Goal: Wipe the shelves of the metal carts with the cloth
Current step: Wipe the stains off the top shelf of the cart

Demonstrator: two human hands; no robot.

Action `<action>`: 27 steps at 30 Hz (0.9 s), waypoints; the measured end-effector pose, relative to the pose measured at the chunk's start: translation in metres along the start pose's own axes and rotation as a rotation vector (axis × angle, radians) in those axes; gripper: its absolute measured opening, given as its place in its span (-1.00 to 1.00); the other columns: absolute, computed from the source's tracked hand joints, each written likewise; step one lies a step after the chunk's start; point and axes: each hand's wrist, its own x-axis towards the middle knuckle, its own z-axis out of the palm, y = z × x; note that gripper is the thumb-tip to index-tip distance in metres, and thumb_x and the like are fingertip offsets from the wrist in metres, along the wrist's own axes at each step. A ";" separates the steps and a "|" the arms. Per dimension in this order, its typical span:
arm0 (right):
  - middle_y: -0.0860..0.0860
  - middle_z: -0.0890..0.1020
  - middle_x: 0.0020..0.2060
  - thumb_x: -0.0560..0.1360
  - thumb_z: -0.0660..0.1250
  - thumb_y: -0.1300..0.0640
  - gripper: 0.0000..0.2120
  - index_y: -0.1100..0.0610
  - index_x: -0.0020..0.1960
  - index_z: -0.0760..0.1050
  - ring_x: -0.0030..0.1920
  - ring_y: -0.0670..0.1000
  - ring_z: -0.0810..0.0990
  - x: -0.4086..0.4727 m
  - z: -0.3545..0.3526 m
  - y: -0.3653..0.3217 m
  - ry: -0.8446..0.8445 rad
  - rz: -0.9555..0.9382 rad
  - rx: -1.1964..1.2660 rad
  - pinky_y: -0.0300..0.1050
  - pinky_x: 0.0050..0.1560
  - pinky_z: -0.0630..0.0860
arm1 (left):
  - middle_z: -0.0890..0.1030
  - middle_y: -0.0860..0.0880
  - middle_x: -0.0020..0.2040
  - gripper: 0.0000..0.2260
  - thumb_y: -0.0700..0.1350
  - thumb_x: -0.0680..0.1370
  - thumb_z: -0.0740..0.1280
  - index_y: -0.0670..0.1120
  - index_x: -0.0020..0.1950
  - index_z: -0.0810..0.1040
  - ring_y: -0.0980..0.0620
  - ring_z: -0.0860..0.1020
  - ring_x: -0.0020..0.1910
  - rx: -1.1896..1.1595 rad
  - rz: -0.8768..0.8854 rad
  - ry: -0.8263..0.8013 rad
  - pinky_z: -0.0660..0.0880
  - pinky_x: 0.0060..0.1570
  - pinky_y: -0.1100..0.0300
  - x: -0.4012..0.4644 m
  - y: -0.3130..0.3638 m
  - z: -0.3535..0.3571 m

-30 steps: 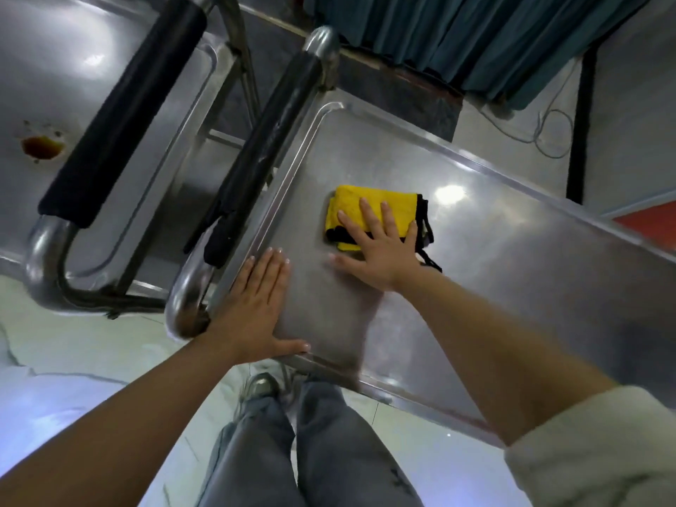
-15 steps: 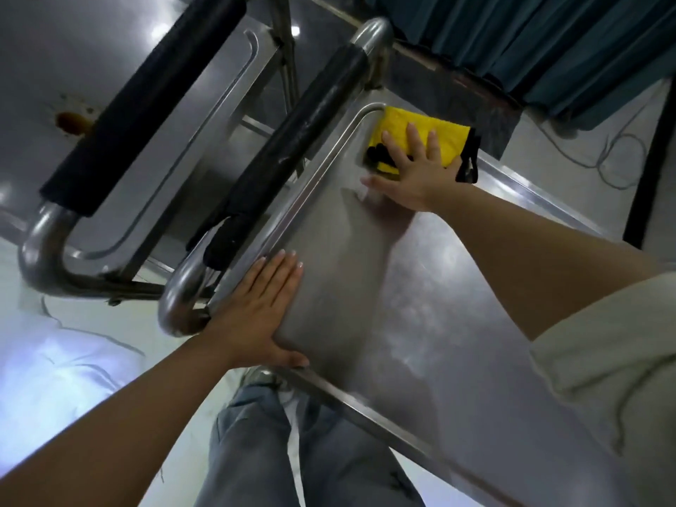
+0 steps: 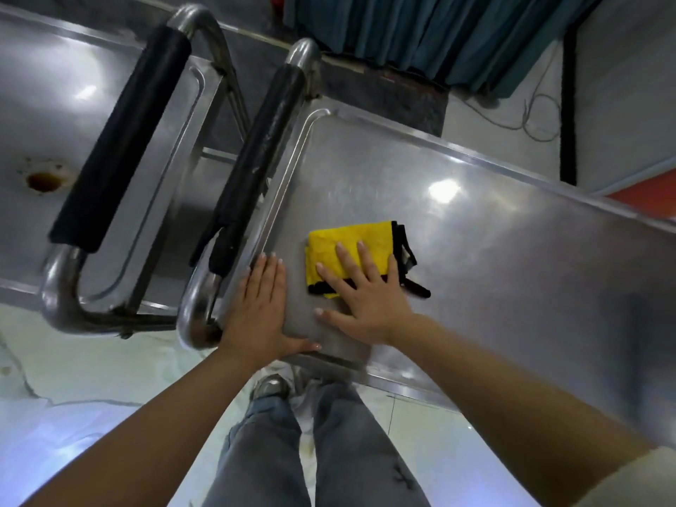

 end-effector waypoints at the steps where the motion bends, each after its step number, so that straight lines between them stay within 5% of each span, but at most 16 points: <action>1: -0.10 -0.35 0.51 0.47 -0.16 -0.47 -0.34 -0.33 0.48 -0.29 0.47 0.10 -0.46 -0.015 0.007 -0.006 0.006 -0.016 -0.006 0.43 0.37 -0.29 | -0.34 -0.21 0.53 0.30 0.67 0.13 -0.03 -0.22 0.47 -0.43 -0.14 -0.38 0.50 0.018 -0.021 -0.004 -0.29 0.49 -0.09 -0.004 0.001 0.000; 5: -0.14 -0.32 0.52 0.50 -0.23 -0.42 -0.43 -0.36 0.47 -0.28 0.48 0.05 -0.44 -0.077 0.030 -0.008 -0.011 -0.048 -0.023 0.36 0.41 -0.31 | -0.33 -0.25 0.53 0.29 0.66 0.16 -0.02 -0.26 0.49 -0.36 -0.16 -0.31 0.52 0.033 -0.031 -0.007 -0.36 0.46 -0.08 -0.015 0.001 0.003; 9: -0.16 -0.36 0.50 0.49 -0.25 -0.41 -0.43 -0.37 0.46 -0.30 0.46 0.03 -0.48 -0.105 0.038 -0.023 -0.048 0.131 0.003 0.37 0.41 -0.27 | -0.35 -0.26 0.51 0.31 0.66 0.06 -0.19 -0.29 0.45 -0.42 -0.17 -0.33 0.51 0.022 0.019 -0.033 -0.46 0.39 -0.05 -0.027 -0.001 0.005; 13: -0.14 -0.36 0.51 0.53 -0.15 -0.39 -0.44 -0.37 0.47 -0.22 0.47 0.06 -0.47 -0.068 0.034 -0.071 -0.063 0.310 0.214 0.41 0.35 -0.36 | -0.34 -0.27 0.51 0.26 0.62 0.20 0.01 -0.28 0.45 -0.42 -0.17 -0.32 0.52 0.004 0.026 -0.050 -0.46 0.38 -0.02 -0.033 -0.004 0.009; 17: -0.15 -0.27 0.53 0.57 -0.07 -0.29 -0.50 -0.37 0.48 -0.12 0.50 0.07 -0.39 -0.044 0.030 -0.093 0.017 0.274 0.210 0.41 0.35 -0.33 | -0.34 -0.25 0.52 0.19 0.56 0.30 0.09 -0.27 0.49 -0.37 -0.17 -0.33 0.51 0.056 0.042 -0.056 -0.36 0.45 -0.04 -0.028 -0.010 0.011; 21: -0.20 -0.22 0.53 0.56 -0.13 -0.29 -0.51 -0.40 0.46 -0.13 0.52 -0.01 -0.32 -0.069 0.037 -0.076 0.062 0.282 0.181 0.34 0.42 -0.27 | -0.31 -0.23 0.53 0.27 0.62 0.20 0.07 -0.26 0.51 -0.33 -0.14 -0.32 0.52 0.014 0.031 -0.058 -0.37 0.43 -0.03 -0.029 -0.007 0.010; 27: -0.28 -0.33 0.47 0.57 -0.11 -0.29 -0.52 -0.47 0.37 -0.32 0.49 -0.07 -0.39 -0.143 0.067 -0.017 0.065 0.623 0.296 0.35 0.41 -0.32 | -0.37 -0.27 0.50 0.19 0.61 0.26 -0.03 -0.24 0.48 -0.41 -0.20 -0.37 0.50 0.127 0.065 -0.123 -0.34 0.43 -0.10 -0.024 -0.003 0.012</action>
